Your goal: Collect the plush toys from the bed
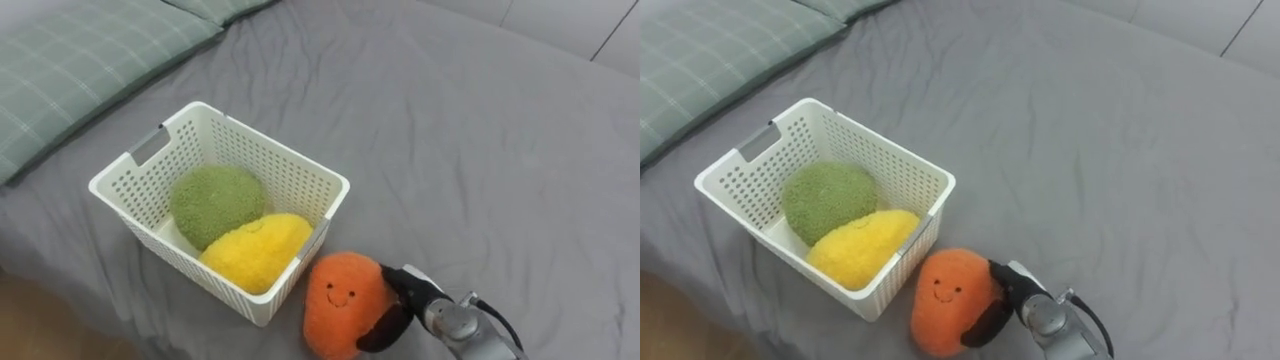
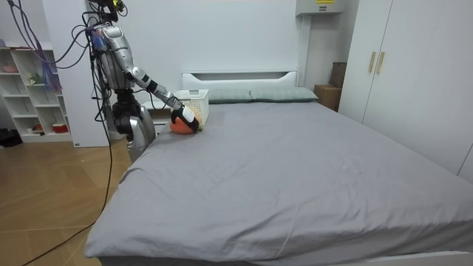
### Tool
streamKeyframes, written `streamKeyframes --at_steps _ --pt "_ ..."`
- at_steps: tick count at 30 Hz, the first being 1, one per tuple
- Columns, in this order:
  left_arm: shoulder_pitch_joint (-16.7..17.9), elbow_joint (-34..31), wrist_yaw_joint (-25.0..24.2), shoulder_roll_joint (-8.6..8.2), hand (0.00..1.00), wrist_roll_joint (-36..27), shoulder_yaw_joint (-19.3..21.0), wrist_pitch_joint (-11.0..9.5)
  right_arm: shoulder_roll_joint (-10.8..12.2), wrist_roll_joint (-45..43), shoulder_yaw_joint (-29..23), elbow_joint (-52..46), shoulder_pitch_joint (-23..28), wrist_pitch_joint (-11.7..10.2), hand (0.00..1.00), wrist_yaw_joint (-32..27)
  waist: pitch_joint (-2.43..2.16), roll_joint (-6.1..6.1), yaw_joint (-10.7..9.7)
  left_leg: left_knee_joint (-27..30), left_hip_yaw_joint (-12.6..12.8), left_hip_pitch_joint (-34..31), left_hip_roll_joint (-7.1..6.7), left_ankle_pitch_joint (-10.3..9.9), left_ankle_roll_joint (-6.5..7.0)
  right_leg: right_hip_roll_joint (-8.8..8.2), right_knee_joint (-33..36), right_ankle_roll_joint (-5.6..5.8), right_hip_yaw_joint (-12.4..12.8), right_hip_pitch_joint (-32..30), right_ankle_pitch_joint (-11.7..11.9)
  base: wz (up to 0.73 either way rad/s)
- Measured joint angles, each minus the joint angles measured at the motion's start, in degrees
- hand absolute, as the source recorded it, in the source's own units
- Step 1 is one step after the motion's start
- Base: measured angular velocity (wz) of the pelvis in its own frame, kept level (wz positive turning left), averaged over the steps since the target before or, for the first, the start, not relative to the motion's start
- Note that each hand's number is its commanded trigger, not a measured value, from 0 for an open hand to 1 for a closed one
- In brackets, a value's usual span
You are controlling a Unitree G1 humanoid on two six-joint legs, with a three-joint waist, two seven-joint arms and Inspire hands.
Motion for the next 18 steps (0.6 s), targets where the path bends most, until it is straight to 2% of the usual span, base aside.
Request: streamKeyframes --at_steps 2,3,4,5,7,11,14,18 --pt "0.4 -0.3 0.2 -0.06 0.00 0.0 -0.4 0.0 0.0 0.2 0.1 0.0 -0.2 -0.2 0.03 -1.0 0.12 0.21 0.1 0.1 -0.1 -0.1 -0.03 0.0 0.00 0.00 0.0 0.00 0.0 0.0 0.0 0.04" --pt "0.6 -0.3 0.6 -0.01 0.00 0.0 -1.0 0.0 0.0 0.6 0.5 0.1 -0.2 -0.2 0.51 -1.8 0.13 0.30 0.2 0.2 -0.4 -0.3 -0.07 0.0 0.00 0.00 0.0 0.00 -0.3 0.0 0.0 0.09" --pt "0.6 -0.3 0.7 -0.05 0.00 0.0 -1.0 0.0 0.0 0.7 0.6 0.1 -0.2 -0.2 0.62 -2.4 0.16 0.48 0.2 0.4 -0.6 -0.6 -0.10 0.0 -0.01 0.00 0.0 0.00 -0.6 -0.1 0.0 0.12" --pt "0.5 -0.3 0.7 -0.08 0.00 0.0 -1.0 0.0 0.0 0.7 0.6 0.1 -0.2 -0.2 1.00 -2.6 0.12 0.46 0.3 0.6 -0.8 -0.8 -0.11 0.0 -0.02 0.02 0.0 0.00 -0.6 -0.1 0.0 0.09" --pt "0.5 -0.2 0.8 -0.11 0.00 0.0 -1.0 0.0 0.1 0.8 0.6 0.1 -0.4 -0.2 1.00 -4.1 0.13 0.67 1.1 0.6 -0.8 -0.8 -0.11 0.0 -0.03 0.05 0.0 0.00 -0.6 -0.1 0.0 0.02" --pt "1.1 -0.2 2.0 0.09 0.00 0.0 -1.0 0.0 0.1 0.9 0.6 0.1 -1.7 -0.2 1.00 -6.8 0.15 0.82 1.4 0.6 -1.4 -0.9 -0.22 0.1 -0.07 0.04 0.0 0.00 -1.2 0.0 0.0 0.07" --pt "1.7 -0.2 2.0 0.07 0.00 0.0 -1.0 0.1 0.1 0.9 0.5 0.1 -2.7 -0.2 1.00 -8.8 0.13 0.76 2.6 0.6 -1.4 -0.9 -0.20 0.1 -0.10 0.04 0.0 0.00 -1.4 -0.1 0.0 0.00" --pt "3.1 -0.2 1.7 0.05 0.00 0.1 -0.7 0.3 0.2 1.1 0.5 0.4 -2.7 -0.2 1.00 -10.8 0.06 0.48 2.8 0.7 -2.0 -0.8 -0.36 0.1 -0.04 -0.15 -0.1 0.00 -3.4 0.5 0.0 0.09"
